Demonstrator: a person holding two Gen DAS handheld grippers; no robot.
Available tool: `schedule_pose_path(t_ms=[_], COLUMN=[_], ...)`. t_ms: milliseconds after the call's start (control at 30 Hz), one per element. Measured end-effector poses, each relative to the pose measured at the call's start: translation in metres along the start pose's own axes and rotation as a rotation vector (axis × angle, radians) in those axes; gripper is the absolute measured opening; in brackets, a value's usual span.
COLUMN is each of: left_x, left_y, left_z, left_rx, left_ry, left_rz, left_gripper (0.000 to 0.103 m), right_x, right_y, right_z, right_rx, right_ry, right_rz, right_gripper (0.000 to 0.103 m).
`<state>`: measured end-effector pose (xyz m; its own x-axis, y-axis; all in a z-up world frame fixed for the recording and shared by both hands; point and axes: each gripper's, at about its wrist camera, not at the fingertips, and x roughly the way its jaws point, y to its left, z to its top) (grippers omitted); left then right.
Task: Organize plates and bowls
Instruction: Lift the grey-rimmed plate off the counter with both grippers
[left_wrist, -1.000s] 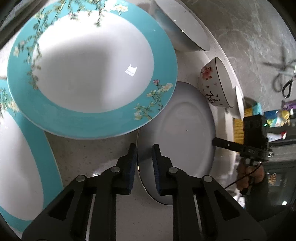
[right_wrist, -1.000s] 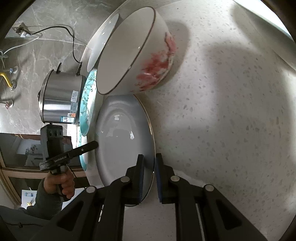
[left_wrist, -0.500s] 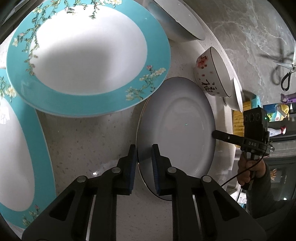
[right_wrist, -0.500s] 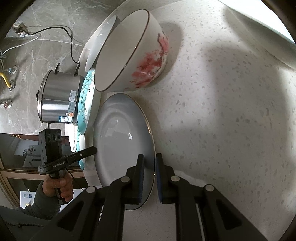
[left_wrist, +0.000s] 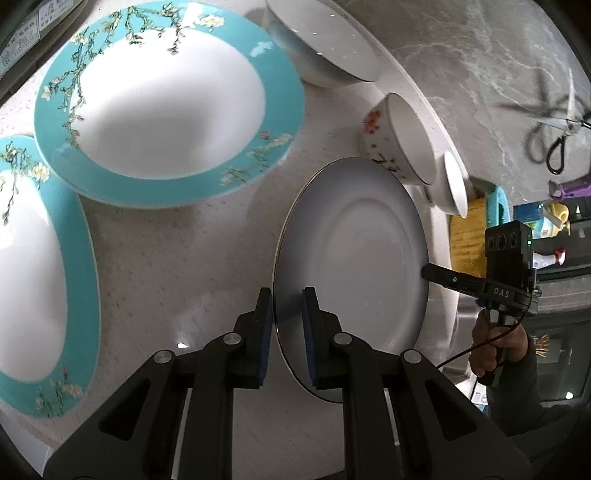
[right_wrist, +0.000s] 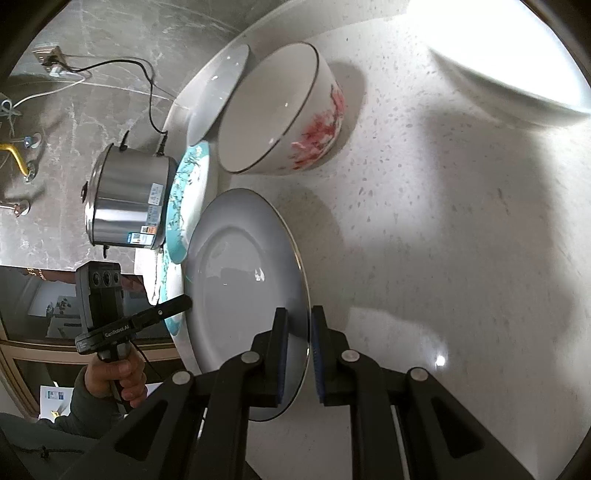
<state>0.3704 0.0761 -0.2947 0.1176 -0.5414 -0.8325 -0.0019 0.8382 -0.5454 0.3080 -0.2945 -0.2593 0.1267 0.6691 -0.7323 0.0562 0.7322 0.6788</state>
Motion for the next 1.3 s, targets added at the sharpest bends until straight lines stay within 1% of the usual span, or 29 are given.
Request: schedule_pose_path(t_ms=[267,367,567,700,900,1133,1300], left_x=[-0.017,-0.020,-0.008,0.004,0.019,0.031,0.038], left_y=[-0.028,-0.028,-0.036,-0.032,-0.027,-0.030,-0.030], left_z=[-0.034,-0.053,-0.088,-0.102,-0.108,-0.101,-0.096], left_rx=[0.040,0.050,0.065,0.059,0.055,0.066,0.064], left_ry=[0.000,0.003,0.027,0.039,0.038,0.022,0.027], left_rz=[-0.005,-0.007,-0.002,-0.001,0.019,0.038,0.038], left_gripper=[0.013,0.013,0.013,0.013,0.013,0.013,0.013], right_x=[-0.028,-0.033,-0.039,-0.038,-0.026,-0.026,-0.026], right_y=[0.006,0.002,-0.014,-0.025,-0.040,-0.050,-0.055], right_z=[-0.038,-0.053,-0.085,-0.097,-0.105,-0.107,-0.105], right_rx=[0.006,0.020,0.049,0.054,0.061,0.067,0.069], right_ry=[-0.038,-0.044,-0.045,-0.048,-0.053,-0.067,-0.070], right_rz=[0.002,0.001,-0.006,-0.012,-0.016,-0.016,-0.018], right_gripper=[0.015,0.015,0.015,0.015,0.015,0.015,0.015])
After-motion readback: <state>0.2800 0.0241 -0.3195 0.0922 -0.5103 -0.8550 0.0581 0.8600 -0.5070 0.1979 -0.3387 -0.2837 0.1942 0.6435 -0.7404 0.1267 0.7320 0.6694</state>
